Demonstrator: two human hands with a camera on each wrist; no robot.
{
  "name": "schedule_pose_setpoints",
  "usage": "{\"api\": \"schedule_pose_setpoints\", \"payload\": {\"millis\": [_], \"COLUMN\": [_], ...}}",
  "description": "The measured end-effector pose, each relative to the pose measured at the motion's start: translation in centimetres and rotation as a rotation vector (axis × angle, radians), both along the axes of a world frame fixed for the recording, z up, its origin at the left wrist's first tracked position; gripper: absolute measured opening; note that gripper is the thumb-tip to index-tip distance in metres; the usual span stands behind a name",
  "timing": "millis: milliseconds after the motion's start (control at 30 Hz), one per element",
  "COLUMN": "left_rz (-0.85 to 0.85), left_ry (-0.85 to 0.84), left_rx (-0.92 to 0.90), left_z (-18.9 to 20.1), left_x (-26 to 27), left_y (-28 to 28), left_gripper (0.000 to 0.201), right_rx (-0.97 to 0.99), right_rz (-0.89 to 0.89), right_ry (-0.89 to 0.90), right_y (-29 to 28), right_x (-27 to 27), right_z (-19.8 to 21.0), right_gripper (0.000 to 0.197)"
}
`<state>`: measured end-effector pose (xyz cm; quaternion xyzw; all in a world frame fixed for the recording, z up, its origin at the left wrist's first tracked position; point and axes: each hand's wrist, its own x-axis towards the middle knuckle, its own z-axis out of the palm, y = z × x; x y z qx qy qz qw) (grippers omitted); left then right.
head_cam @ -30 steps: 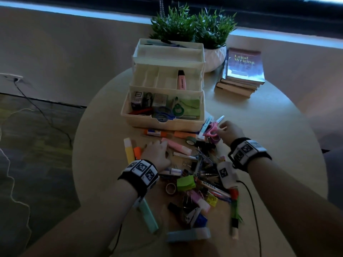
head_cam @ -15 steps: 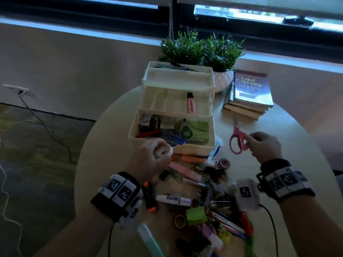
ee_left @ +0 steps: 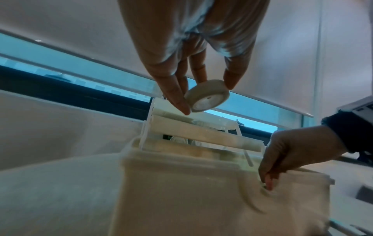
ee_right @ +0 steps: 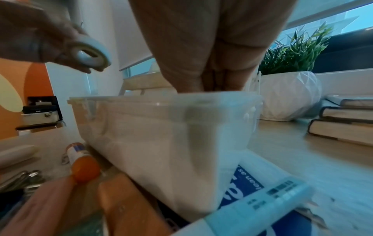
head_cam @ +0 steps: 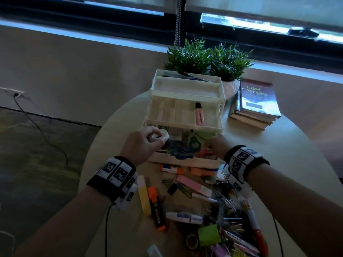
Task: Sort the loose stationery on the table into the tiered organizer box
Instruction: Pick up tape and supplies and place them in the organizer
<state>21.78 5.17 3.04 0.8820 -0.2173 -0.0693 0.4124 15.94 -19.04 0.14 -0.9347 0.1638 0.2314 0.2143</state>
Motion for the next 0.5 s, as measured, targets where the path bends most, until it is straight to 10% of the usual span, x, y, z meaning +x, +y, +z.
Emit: {"api": "schedule_pose_setpoints", "payload": {"millis": [167,500], "left_rz": [-0.207,-0.329], "left_ry": [-0.145,-0.302], "left_rx": [0.084,0.298], "left_z": [1.0,-1.1], "left_x": [3.8,7.7], "left_y": [-3.1,-11.0], "left_gripper": [0.022,0.026], "right_rx": [-0.231,0.007], "right_rz": [0.130,-0.161], "right_ry": [0.034,-0.344], "right_y": [0.1,2.4], "right_x": [-0.1,-7.0], "right_z": [-1.6,1.2], "right_gripper": [0.022,0.022]}}
